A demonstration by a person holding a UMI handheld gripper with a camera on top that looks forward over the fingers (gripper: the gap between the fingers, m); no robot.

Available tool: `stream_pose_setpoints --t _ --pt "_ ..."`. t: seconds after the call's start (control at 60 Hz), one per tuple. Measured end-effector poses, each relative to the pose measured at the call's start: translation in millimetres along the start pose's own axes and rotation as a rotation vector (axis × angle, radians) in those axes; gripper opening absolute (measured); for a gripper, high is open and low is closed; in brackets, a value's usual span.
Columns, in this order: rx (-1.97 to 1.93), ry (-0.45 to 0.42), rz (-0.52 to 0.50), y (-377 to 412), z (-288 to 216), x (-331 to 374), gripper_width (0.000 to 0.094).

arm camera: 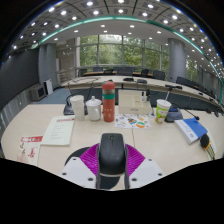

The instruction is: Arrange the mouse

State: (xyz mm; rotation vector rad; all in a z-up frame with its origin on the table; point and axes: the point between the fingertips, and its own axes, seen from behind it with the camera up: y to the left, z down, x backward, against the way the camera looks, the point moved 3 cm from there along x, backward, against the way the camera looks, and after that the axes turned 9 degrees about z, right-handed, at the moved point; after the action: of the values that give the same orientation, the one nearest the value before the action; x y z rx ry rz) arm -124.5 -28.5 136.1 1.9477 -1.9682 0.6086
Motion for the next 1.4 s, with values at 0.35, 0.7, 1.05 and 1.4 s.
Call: stream_pose_setpoints --t 0.35,0.7,1.05,1.4 --pt "0.02 0.186 0.014 91 97 -58 0.0407" --pt "0.024 0.178 0.062 77 72 22 0.0849" --pt "-0.007 0.181 0.124 66 50 180 0.0855" --pt "-0.03 0.187 0.165 63 56 225 0.0854"
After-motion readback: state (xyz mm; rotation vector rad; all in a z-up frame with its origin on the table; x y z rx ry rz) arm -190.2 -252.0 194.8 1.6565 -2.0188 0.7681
